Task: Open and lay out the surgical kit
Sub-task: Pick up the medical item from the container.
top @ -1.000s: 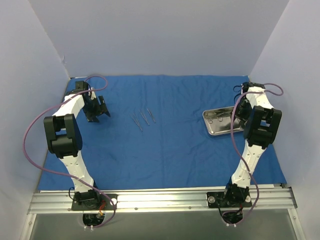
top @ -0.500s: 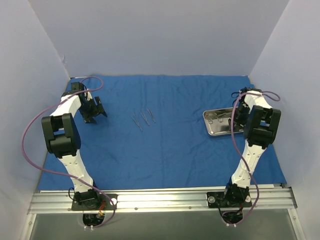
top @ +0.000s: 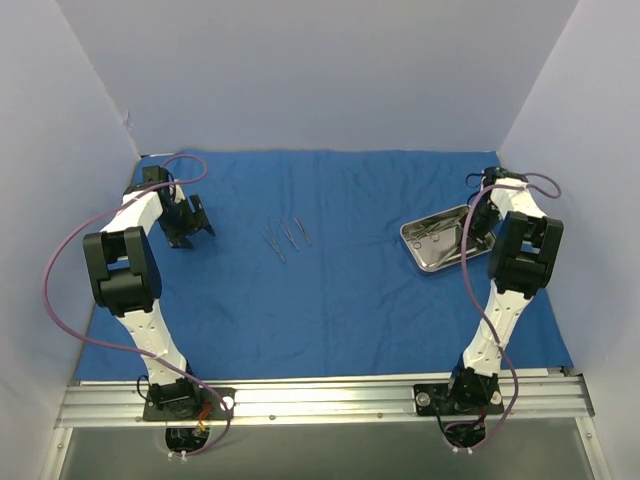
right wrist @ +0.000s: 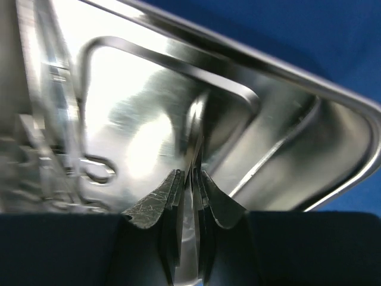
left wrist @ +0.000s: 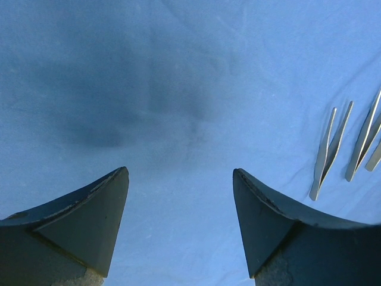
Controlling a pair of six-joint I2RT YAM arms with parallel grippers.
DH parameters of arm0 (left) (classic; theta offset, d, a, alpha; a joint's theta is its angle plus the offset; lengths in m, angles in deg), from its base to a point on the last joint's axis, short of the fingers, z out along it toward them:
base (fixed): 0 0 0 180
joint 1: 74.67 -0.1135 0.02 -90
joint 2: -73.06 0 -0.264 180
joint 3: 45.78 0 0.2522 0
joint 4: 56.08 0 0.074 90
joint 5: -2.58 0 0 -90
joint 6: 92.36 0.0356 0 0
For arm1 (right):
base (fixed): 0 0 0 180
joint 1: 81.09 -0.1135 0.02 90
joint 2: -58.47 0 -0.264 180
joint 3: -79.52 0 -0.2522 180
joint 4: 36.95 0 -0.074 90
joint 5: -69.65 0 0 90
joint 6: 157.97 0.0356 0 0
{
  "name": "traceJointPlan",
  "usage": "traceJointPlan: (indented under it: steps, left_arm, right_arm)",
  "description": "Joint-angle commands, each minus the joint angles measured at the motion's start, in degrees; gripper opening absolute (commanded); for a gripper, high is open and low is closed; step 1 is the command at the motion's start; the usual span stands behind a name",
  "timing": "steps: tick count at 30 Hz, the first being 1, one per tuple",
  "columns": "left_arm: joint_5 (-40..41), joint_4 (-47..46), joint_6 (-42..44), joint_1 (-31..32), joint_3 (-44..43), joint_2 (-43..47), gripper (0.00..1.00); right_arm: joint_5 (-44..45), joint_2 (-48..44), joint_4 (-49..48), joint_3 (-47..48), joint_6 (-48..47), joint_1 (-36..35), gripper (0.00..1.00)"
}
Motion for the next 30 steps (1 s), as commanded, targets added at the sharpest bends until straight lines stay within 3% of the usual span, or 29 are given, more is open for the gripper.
traceJointPlan:
  steps: [1,12,18,24,30]
  left_arm:
    - [-1.2,-1.6,0.5,-0.3,0.6,3.4,0.79]
    - [-1.0,-1.7,1.0,0.9,0.6,4.6,0.79]
    - [-7.2,-3.6,1.8,2.0,1.1,7.3,0.79]
    - [-11.1,-3.6,5.8,8.2,2.8,11.1,0.78]
    - [-13.2,-5.5,4.7,14.0,5.5,16.5,0.78]
  right_arm:
    - [-1.3,-0.7,-0.9,4.5,0.5,0.0,0.0]
    - [-1.6,-0.1,-0.3,5.7,1.6,0.1,0.0]
    - [-0.3,-3.3,-1.9,6.2,-0.5,0.1,0.0]
    - [1.3,-9.1,-6.3,1.2,-2.5,0.0,0.0]
    - [-0.5,-12.4,-15.5,-3.9,-2.2,-1.0,0.0]
